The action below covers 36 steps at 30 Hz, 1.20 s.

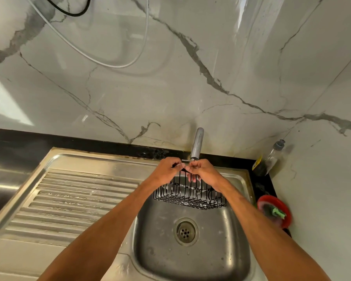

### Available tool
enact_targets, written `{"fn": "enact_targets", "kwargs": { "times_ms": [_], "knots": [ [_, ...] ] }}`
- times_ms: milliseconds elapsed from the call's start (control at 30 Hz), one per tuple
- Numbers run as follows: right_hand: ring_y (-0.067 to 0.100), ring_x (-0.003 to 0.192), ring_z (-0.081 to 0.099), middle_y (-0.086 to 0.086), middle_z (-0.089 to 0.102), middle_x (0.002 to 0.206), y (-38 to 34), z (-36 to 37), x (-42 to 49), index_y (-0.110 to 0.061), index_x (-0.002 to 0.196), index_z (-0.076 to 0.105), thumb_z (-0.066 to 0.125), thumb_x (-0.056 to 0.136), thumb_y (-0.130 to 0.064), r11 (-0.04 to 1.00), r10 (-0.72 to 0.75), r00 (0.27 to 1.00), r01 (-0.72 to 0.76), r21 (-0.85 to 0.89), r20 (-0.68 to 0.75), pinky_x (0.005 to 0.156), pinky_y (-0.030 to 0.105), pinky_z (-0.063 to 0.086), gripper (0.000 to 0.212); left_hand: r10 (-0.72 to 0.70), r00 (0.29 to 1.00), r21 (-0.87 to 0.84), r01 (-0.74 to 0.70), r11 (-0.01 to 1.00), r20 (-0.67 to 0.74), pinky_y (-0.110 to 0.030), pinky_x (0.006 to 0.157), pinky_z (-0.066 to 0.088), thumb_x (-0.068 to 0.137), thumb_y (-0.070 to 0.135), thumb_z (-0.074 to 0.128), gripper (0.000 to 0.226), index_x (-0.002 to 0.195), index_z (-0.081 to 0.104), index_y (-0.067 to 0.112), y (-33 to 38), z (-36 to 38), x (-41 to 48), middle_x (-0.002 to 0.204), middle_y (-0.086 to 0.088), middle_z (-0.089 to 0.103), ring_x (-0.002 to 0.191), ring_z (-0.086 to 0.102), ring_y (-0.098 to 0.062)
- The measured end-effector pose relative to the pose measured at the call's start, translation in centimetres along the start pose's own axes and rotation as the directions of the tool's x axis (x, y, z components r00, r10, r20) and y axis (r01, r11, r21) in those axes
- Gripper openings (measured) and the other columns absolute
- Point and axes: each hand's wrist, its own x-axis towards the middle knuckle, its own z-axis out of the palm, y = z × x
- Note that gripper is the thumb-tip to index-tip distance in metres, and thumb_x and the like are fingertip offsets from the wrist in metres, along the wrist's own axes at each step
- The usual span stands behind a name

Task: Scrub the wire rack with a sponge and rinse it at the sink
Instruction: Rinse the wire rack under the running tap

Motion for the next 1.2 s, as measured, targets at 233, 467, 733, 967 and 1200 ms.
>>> {"fn": "enact_targets", "kwargs": {
  "times_ms": [233,467,733,967,1200],
  "knots": [
    [0.019,0.058,0.055,0.017,0.069,0.074,1.5,-2.1,-0.5,0.004,0.096,0.068,0.057,0.100,-0.013,0.994,0.063,0.998,-0.062,-0.089,0.010,0.054,0.025,0.044,0.022,-0.058,0.997,-0.059,0.055,0.997,-0.045,-0.025,0.062,0.036,0.103,0.025,0.055,0.028,0.076,0.061,0.021,-1.7,-1.8,0.1,0.065,0.006,0.052,0.061,0.047,-0.012],
    [0.007,0.053,0.057,0.006,0.070,0.063,0.9,-0.1,1.1,-0.010,0.083,0.072,0.058,0.100,-0.021,0.949,0.070,0.997,-0.077,-0.305,-0.036,0.063,0.028,0.040,0.025,0.023,0.995,0.406,-0.060,0.912,0.096,-0.036,0.090,0.047,0.104,0.029,0.055,0.019,0.104,0.068,0.014,-1.0,0.2,0.4,0.088,0.002,0.065,0.078,0.057,-0.013],
    [0.018,0.060,0.066,0.006,0.074,0.073,0.2,-2.6,0.6,-0.016,0.088,0.070,0.061,0.099,-0.022,0.940,0.014,1.000,-0.018,-0.341,-0.014,0.067,0.033,0.055,0.016,-0.002,1.000,0.333,-0.004,0.943,0.019,-0.042,0.105,0.042,0.099,0.032,0.062,0.019,0.081,0.059,0.032,-1.7,-1.0,1.2,0.076,0.011,0.068,0.068,0.056,0.004],
    [0.010,0.059,0.065,0.002,0.073,0.068,-1.5,-0.7,1.3,-0.018,0.080,0.071,0.061,0.097,-0.035,0.852,-0.004,0.992,-0.061,-0.520,-0.123,0.072,0.033,0.054,0.026,-0.017,0.994,0.315,-0.018,0.949,0.109,-0.038,0.091,0.046,0.104,0.034,0.054,0.019,0.115,0.063,0.021,-0.5,0.1,0.6,0.085,0.007,0.063,0.073,0.058,-0.008],
    [0.018,0.066,0.071,0.005,0.073,0.073,-2.7,-2.3,0.4,-0.014,0.086,0.068,0.063,0.097,-0.027,0.922,0.002,1.000,0.005,-0.387,0.020,0.064,0.029,0.056,0.018,-0.052,0.995,0.092,0.044,0.995,0.087,-0.033,0.071,0.045,0.100,0.023,0.062,0.020,0.079,0.061,0.024,0.3,0.5,0.7,0.073,0.004,0.062,0.068,0.058,-0.015]
  ]
}}
